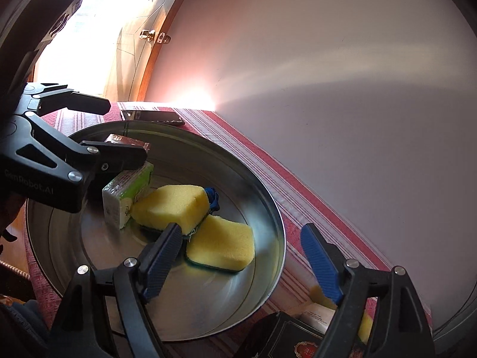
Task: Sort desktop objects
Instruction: 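Open both grippers to drop the red packet and sponge into the tin, then grasp the black box with red emblem with the right gripper and lift it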
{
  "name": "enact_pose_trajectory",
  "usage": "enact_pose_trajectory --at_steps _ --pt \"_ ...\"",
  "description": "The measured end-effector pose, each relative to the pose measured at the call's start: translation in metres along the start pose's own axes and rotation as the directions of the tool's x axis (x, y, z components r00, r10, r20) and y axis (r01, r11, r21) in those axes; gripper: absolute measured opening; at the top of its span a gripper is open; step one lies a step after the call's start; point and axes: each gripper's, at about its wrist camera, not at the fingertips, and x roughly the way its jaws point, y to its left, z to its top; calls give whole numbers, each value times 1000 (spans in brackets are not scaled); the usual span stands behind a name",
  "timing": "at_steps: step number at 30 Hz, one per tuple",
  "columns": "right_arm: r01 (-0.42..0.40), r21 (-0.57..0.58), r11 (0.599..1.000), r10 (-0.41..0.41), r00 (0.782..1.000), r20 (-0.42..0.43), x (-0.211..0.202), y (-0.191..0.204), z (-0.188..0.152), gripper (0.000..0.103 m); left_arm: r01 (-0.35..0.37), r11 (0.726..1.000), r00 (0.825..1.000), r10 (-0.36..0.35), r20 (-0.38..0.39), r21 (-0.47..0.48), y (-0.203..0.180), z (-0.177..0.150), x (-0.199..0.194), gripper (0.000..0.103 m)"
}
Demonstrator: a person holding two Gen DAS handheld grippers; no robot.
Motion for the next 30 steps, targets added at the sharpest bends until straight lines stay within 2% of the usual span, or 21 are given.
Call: enact_pose_trajectory --at_steps 4,7,10,18,20,27,30 --pt "49 150 987 -49 999 -9 -23 -38 -23 90 12 1000 1000 -12 16 0 -3 0 -7 102" --pt "93 289 953 -87 996 -34 -40 -69 -45 96 12 1000 999 -13 30 10 -7 -1 -11 102" --pt "106 377 920 -81 993 -80 -50 -85 -66 96 17 1000 999 -17 33 16 -11 -1 -15 102" --pt "51 470 881 30 986 -163 -42 -77 -95 97 21 1000 999 -21 24 3 -11 -2 -16 102" --pt "55 475 879 30 985 -169 -37 -75 -96 102 17 1000 1000 -17 25 5 -13 -3 -16 102" --pt "81 496 864 20 981 -195 -34 -72 -90 102 19 1000 1000 -20 24 13 -19 -5 -17 102" --pt "68 512 857 37 980 -194 -34 -72 -91 102 25 999 999 -25 26 22 -22 -5 -18 102"
